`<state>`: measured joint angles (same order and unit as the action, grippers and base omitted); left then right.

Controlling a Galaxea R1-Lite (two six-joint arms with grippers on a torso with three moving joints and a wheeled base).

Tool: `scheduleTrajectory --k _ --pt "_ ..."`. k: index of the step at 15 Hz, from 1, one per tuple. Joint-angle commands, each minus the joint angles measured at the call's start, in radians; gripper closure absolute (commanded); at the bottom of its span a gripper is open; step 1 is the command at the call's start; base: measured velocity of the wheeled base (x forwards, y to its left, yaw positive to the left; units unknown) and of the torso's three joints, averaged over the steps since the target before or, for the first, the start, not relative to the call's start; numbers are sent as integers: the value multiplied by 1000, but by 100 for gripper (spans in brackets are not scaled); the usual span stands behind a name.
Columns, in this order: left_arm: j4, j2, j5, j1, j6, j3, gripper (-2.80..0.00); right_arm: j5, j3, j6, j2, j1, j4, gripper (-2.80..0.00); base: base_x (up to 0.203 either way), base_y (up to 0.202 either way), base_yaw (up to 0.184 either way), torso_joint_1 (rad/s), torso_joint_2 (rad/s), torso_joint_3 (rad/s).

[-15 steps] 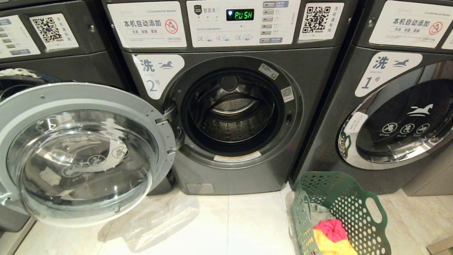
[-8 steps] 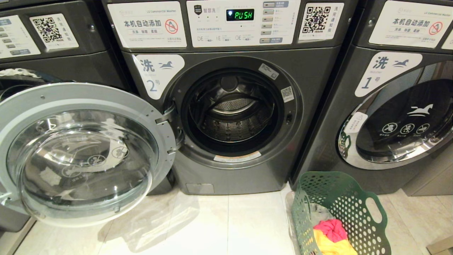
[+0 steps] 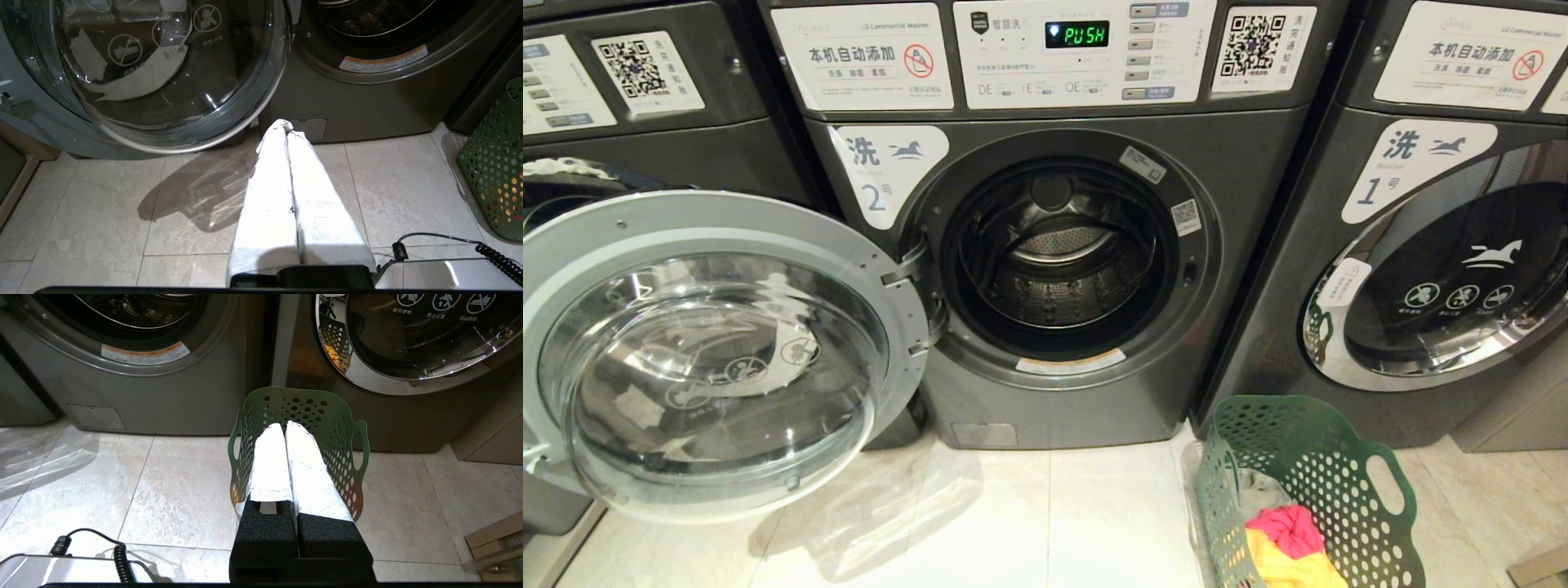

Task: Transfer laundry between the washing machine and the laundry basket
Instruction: Close the washing machine door with the left hand

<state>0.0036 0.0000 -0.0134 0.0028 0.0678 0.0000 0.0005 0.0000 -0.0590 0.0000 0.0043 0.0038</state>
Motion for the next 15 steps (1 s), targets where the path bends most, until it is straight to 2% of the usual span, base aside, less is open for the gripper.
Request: scheduleTrajectory --k 1,5,8,10,12,15 --pt "-2 2 4 0 -13 0 0 1 0 2 1 0 1 0 0 0 0 0 0 0" --pt "-2 2 4 0 -16 0 0 -2 -2 16 0 0 -2 0 0 0 0 0 0 0" --pt "-1 2 4 0 -11 0 0 -24 -3 100 0 0 -2 0 0 0 0 0 0 0" --pt "-26 1 3 0 14 -43 0 -27 -3 107 0 0 -2 0 0 0 0 0 0 0" --pt "25 7 2 0 48 -188 0 -25 -3 103 2 0 -2 0 0 0 0 0 0 0" --pt "218 82 3 1 77 -506 0 -25 -2 105 0 0 -2 0 0 0 0 0 0 0"
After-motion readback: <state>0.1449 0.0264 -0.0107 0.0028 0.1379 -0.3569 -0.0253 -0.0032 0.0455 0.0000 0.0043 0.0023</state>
